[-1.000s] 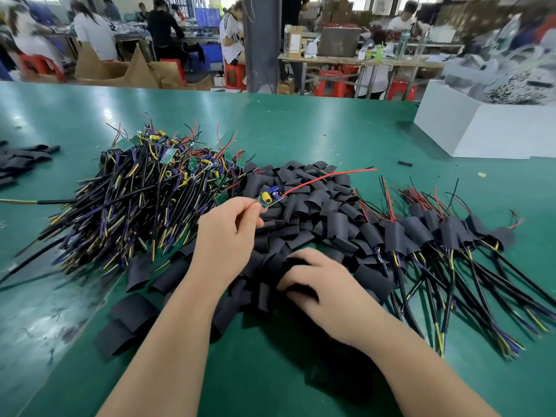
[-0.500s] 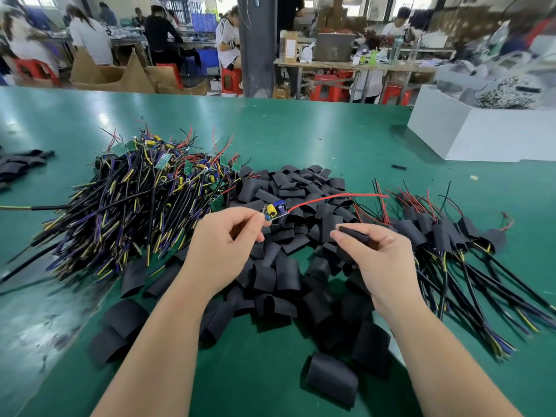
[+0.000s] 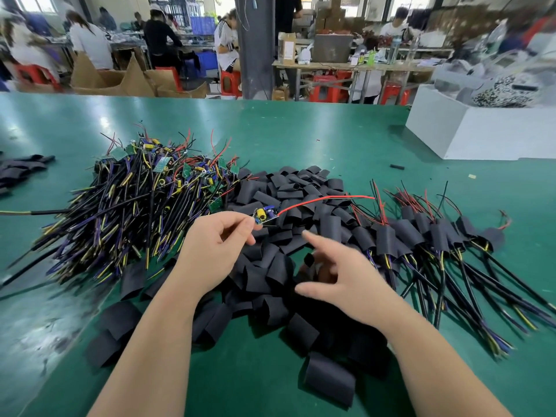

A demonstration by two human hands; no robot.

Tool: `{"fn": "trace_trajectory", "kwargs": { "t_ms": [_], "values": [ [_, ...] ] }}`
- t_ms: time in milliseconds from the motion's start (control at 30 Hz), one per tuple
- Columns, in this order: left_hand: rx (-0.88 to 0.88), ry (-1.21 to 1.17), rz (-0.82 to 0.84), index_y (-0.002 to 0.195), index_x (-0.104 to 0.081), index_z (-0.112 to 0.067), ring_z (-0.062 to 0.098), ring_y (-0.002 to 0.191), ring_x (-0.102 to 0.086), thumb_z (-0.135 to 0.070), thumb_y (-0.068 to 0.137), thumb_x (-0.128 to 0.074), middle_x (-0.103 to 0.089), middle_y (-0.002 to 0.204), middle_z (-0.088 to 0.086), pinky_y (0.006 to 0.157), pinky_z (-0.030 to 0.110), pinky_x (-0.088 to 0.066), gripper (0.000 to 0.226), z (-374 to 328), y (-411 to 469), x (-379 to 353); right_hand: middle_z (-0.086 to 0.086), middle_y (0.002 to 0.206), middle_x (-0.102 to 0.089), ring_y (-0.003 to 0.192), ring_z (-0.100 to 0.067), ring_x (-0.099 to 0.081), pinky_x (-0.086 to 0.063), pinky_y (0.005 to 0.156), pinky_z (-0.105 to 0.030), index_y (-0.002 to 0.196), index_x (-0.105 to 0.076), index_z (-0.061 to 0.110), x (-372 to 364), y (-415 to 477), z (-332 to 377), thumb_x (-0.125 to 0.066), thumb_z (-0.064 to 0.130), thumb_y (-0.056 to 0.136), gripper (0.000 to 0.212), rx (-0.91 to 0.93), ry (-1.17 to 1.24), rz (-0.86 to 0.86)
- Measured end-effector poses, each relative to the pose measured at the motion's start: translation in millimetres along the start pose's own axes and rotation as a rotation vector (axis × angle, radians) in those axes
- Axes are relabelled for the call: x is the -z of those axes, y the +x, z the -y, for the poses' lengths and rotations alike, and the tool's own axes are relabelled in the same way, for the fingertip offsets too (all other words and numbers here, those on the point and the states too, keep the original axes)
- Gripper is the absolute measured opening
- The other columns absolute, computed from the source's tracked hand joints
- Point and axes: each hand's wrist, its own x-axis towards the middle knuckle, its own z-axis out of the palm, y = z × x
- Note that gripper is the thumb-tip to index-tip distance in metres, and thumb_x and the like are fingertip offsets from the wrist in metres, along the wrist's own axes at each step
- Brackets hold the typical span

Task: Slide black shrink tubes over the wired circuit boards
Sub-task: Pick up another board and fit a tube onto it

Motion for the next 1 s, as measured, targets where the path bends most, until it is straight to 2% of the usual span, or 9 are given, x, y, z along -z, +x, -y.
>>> {"fn": "trace_trajectory", "kwargs": {
  "t_ms": [67, 167, 267, 333, 467, 567, 667, 833, 1000],
  "values": [
    [0.006, -0.048, 0.003, 0.082, -0.070, -0.033, 0.005, 0.041, -0.036, -0.020, 0.096, -0.055, -0.064, 0.062, -0.014, 0.043, 0.017, -0.030, 0.024, 1, 0, 1, 0.013, 0.099, -0.072, 0.087, 0.001, -0.065, -0.045, 0.081, -0.007, 0.121, -0.062, 0.031, 9, 3, 0, -0.085, 0.026, 0.067, 0.060, -0.054, 0.257, -0.147],
    [0.017, -0.159, 0.015, 0.082, -0.071, -0.029, -0.001, 0.041, -0.039, -0.020, 0.097, -0.054, -0.061, 0.060, -0.015, 0.042, 0.009, -0.028, 0.024, 2, -1, 2, 0.005, 0.085, -0.073, 0.076, -0.009, -0.066, -0.053, 0.075, -0.021, 0.091, -0.069, 0.020, 24, 6, -1, -0.078, 0.019, 0.073, 0.020, -0.177, 0.873, -0.480],
    [0.029, -0.232, 0.034, 0.085, -0.072, -0.022, -0.004, 0.043, -0.044, -0.016, 0.097, -0.054, -0.062, 0.062, -0.013, 0.044, 0.005, -0.031, 0.022, 2, 0, 1, -0.006, 0.086, -0.071, 0.078, -0.014, -0.068, -0.055, 0.067, -0.021, 0.089, -0.064, 0.007, 33, 7, -1, -0.074, 0.028, 0.066, 0.033, -0.309, 1.514, -0.602],
    [0.033, -0.235, 0.049, 0.087, -0.072, -0.021, -0.004, 0.043, -0.045, -0.015, 0.097, -0.054, -0.063, 0.062, -0.012, 0.044, 0.005, -0.031, 0.022, 1, -1, 0, -0.007, 0.086, -0.072, 0.082, -0.013, -0.071, -0.056, 0.062, -0.019, 0.090, -0.065, 0.003, 37, 7, 3, -0.074, 0.027, 0.063, 0.038, -0.327, 1.701, -0.653],
    [-0.031, -0.127, 0.075, 0.082, -0.072, -0.023, -0.002, 0.042, -0.045, -0.015, 0.096, -0.055, -0.063, 0.058, -0.015, 0.044, 0.007, -0.031, 0.023, -3, -2, -3, -0.010, 0.089, -0.075, 0.087, -0.013, -0.072, -0.056, 0.059, -0.019, 0.095, -0.064, 0.004, 37, 6, 15, -0.071, 0.028, 0.065, 0.039, -0.297, 1.816, -0.641],
    [-0.053, -0.042, 0.055, 0.076, -0.068, -0.035, 0.012, 0.051, -0.052, -0.019, 0.095, -0.056, -0.068, 0.067, -0.011, 0.050, 0.029, -0.042, 0.028, -4, -2, -2, -0.009, 0.093, -0.075, 0.079, -0.007, -0.072, -0.056, 0.059, -0.018, 0.096, -0.065, 0.006, 38, 5, 18, -0.069, 0.032, 0.065, 0.040, -0.262, 1.820, -0.590],
    [-0.032, -0.029, 0.034, 0.074, -0.067, -0.038, 0.027, 0.055, -0.055, -0.020, 0.095, -0.056, -0.070, 0.072, -0.008, 0.052, 0.040, -0.044, 0.030, -3, -1, -3, -0.007, 0.091, -0.075, 0.074, -0.005, -0.071, -0.055, 0.059, -0.016, 0.096, -0.066, 0.009, 40, 4, 18, -0.067, 0.035, 0.067, 0.039, -0.204, 1.805, -0.552],
    [0.004, -0.085, 0.034, 0.085, -0.073, -0.022, -0.001, 0.039, -0.039, -0.017, 0.096, -0.055, -0.066, 0.064, -0.012, 0.043, 0.010, -0.029, 0.022, -1, -1, -4, -0.003, 0.090, -0.074, 0.081, -0.007, -0.071, -0.055, 0.064, -0.017, 0.083, -0.075, 0.008, 39, 3, 18, -0.064, 0.038, 0.073, 0.034, -0.118, 1.761, -0.476],
    [0.039, -0.147, 0.062, 0.085, -0.072, -0.011, -0.003, 0.038, -0.041, -0.015, 0.097, -0.053, -0.061, 0.054, -0.018, 0.042, 0.005, -0.027, 0.023, 2, 0, -4, -0.001, 0.096, -0.071, 0.086, -0.008, -0.068, -0.053, 0.069, -0.016, 0.093, -0.073, 0.009, 37, 3, 16, -0.056, 0.042, 0.082, 0.039, -0.039, 1.707, -0.371]
  ]
}}
